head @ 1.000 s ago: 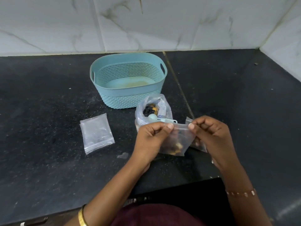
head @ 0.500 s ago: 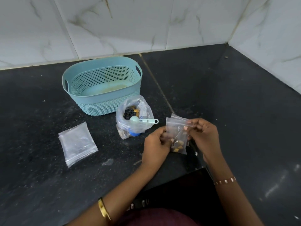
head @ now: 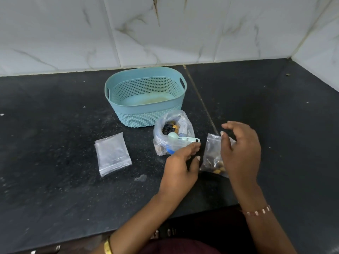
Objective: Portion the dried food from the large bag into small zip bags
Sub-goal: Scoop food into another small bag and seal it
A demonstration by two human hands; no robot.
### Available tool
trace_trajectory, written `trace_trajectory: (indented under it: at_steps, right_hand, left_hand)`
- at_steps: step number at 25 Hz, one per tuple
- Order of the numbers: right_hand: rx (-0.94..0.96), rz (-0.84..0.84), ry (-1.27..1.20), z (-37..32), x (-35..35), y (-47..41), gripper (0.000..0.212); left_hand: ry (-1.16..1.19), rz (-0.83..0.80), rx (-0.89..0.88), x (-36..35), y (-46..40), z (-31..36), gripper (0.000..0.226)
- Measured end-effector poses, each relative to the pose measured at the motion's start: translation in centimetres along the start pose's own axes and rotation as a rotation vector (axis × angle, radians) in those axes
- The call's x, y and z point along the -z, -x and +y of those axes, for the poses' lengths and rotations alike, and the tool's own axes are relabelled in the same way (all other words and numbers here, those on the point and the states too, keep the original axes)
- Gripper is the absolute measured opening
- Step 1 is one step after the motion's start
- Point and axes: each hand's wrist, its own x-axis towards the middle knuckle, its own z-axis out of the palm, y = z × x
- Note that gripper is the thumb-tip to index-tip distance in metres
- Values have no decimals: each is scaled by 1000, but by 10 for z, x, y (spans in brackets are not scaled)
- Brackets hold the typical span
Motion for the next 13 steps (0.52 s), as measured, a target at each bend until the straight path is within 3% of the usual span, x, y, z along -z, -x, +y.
trace_trajectory:
  at_steps: [3, 6, 10, 13]
  right_hand:
    - [119, -60, -171, -31, -14, 1, 15]
    - [185, -279, -312, -61, -37, 20, 16]
    - [322, -658, -339, -88, -75, 42, 14]
    - [437, -830, -225, -100, -97, 51, 20]
  left_hand:
    - [42, 157, -56, 32, 9, 3, 25]
    - [-2, 294, -20, 71, 13, -4, 23]
    - [-380, 312, 80, 115, 17, -23, 23]
    - [-624, 254, 132, 135, 22, -37, 21]
